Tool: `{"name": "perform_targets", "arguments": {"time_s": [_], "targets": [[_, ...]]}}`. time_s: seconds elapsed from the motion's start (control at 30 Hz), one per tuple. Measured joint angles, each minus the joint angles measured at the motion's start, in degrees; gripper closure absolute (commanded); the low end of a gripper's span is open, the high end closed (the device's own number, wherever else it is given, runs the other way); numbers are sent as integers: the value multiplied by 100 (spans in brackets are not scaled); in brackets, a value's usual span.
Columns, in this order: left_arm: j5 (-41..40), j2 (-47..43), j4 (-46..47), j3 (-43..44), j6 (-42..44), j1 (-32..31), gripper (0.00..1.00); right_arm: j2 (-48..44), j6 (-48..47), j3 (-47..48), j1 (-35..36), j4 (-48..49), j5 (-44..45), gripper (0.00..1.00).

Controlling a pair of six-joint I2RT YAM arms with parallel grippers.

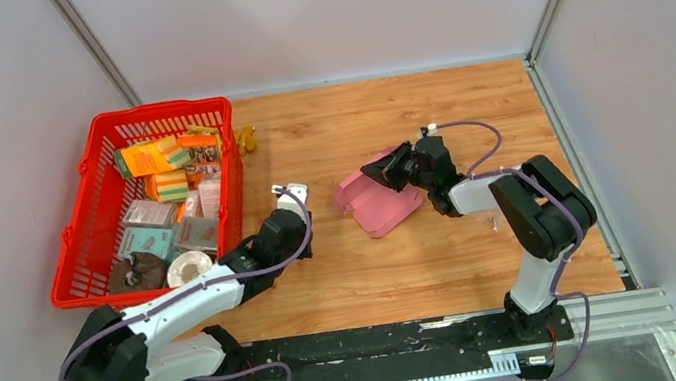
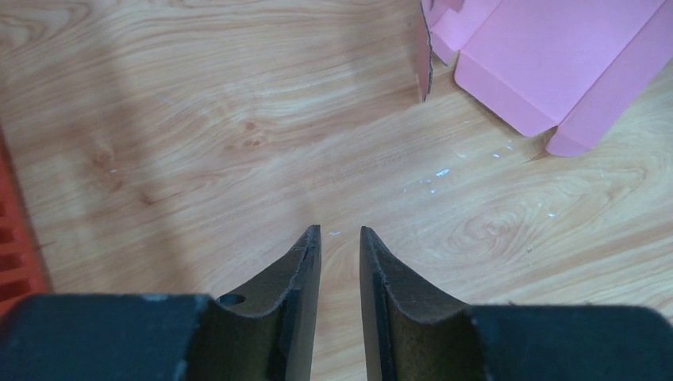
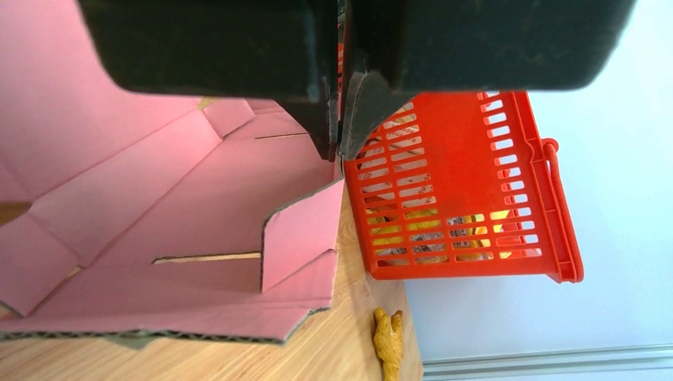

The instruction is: Fold the paper box

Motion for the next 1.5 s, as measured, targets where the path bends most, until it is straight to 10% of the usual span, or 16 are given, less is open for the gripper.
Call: {"name": "perform_targets", "arguments": {"time_s": [0.37, 1.5], "targets": [[249, 1515, 704, 841, 94, 4, 56, 514, -221, -37, -188, 872, -645, 100], [876, 3480, 874, 2712, -68, 31, 72, 680, 22, -382, -299, 1759, -597, 100]]}}
